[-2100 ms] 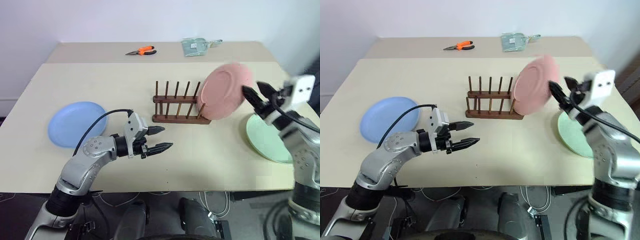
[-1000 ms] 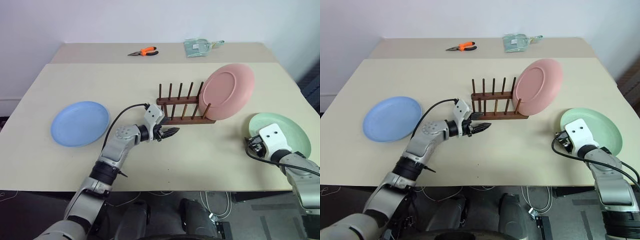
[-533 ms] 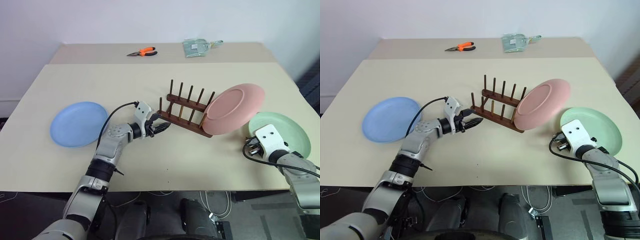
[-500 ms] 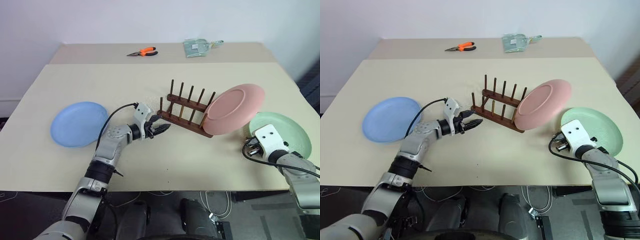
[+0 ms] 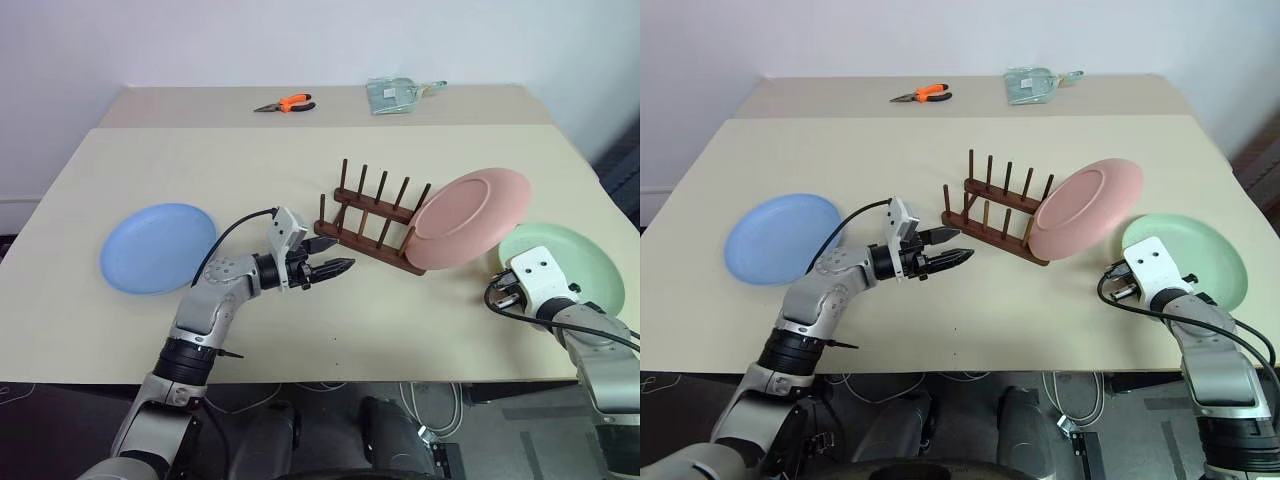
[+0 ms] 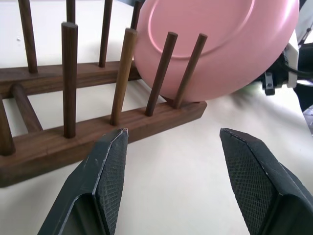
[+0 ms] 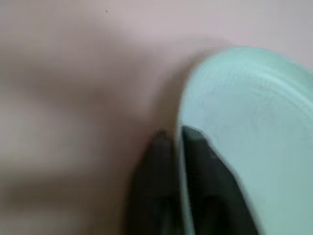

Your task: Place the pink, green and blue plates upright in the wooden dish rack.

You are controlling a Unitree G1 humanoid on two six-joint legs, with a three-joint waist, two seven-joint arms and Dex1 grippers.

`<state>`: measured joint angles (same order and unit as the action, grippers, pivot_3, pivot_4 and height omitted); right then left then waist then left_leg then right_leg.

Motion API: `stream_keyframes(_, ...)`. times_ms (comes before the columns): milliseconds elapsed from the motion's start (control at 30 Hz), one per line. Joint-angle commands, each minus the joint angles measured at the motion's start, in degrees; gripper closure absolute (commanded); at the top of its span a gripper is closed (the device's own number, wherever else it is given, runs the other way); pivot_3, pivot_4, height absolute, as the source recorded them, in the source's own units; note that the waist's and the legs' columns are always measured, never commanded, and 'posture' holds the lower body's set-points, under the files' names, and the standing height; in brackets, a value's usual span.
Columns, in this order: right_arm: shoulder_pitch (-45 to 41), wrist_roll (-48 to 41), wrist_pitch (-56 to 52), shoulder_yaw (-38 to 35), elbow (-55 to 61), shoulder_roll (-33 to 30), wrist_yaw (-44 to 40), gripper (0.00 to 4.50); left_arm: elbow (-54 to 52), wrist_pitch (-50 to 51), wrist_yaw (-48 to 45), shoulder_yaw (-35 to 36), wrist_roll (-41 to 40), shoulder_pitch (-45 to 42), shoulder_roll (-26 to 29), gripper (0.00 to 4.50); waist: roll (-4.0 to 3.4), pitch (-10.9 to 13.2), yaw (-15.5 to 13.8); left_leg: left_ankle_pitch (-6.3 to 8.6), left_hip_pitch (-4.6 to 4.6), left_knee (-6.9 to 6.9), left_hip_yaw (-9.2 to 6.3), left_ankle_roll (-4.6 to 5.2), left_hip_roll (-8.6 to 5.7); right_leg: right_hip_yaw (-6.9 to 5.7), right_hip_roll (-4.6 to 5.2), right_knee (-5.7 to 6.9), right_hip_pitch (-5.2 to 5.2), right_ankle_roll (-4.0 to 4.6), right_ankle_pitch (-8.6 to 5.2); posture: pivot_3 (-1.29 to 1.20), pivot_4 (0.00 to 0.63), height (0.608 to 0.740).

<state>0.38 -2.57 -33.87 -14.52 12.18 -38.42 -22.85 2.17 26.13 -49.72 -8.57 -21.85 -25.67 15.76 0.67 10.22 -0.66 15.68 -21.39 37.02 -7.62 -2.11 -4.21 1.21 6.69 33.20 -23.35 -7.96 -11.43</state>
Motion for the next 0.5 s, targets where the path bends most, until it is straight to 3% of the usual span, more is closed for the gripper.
stream_keyframes(33, -2.29, -2.31, -1.79, -4.88, 2.78, 1.97, 2.38, 4.47, -2.73, -0.42, 0.68, 1.32, -0.98, 0.11, -0.02, 1.41, 0.00, 0.00, -0.04, 0.00, 0.01, 0.00, 0.00, 0.00, 0.01, -0.01, 0.00, 0.01, 0.00, 0.00, 0.00, 0.00, 0.150, 0.740)
stream_keyframes(233, -11.40, -6.79, -0.68, -14.29, 7.36, 5.63, 8.99, 4.47, 0.67, -2.31, 2.70, 4.24, -0.64, -1.26, -0.34, 1.41, -0.12, 0.06, 0.10, 0.00, -0.01, -0.01, 0.00, 0.00, 0.00, 0.00, 0.00, 0.00, -0.02, 0.00, 0.00, 0.00, 0.150, 0.740)
stream_keyframes(500, -28.67, -15.48, -3.52, -21.05, 13.24, 4.16, 12.62, 4.47, 4.83, -6.00, 3.06, 4.47, 1.62, -1.85, 0.74, 1.41, -0.19, 0.06, -0.02, 0.00, -0.03, -0.06, -0.02, 0.00, -0.01, -0.03, -0.01, 0.00, -0.06, 0.04, 0.21, 0.00, 0.150, 0.740)
